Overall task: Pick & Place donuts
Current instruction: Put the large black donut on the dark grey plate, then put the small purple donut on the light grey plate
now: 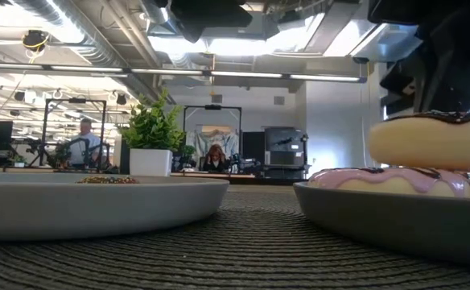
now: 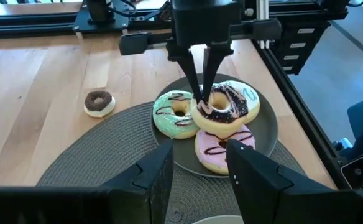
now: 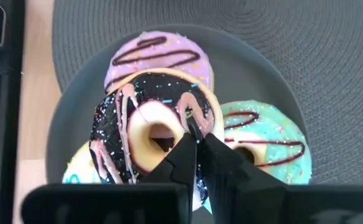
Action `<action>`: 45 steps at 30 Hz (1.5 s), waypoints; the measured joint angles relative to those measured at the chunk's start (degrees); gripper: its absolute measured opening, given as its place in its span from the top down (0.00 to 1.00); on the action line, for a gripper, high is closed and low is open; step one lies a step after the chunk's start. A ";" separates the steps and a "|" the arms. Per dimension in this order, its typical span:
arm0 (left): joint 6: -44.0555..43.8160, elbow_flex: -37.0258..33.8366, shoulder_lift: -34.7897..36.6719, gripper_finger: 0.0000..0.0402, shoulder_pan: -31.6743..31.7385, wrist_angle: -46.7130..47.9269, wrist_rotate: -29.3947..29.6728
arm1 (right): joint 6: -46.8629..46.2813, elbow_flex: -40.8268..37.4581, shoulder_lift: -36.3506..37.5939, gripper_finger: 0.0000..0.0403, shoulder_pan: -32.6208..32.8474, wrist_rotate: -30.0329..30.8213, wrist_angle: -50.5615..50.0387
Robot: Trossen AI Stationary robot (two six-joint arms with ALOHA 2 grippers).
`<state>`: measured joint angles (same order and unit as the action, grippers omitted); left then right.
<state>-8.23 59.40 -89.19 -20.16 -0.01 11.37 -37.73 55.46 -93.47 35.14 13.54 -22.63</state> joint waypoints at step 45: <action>-6.93 2.38 -8.36 0.64 -14.76 5.23 -11.01 | -0.67 0.00 11.96 0.58 1.25 12.28 -11.64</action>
<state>-15.16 61.78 -97.54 -34.93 5.22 0.36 -38.40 55.46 -81.52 36.38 25.82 -34.27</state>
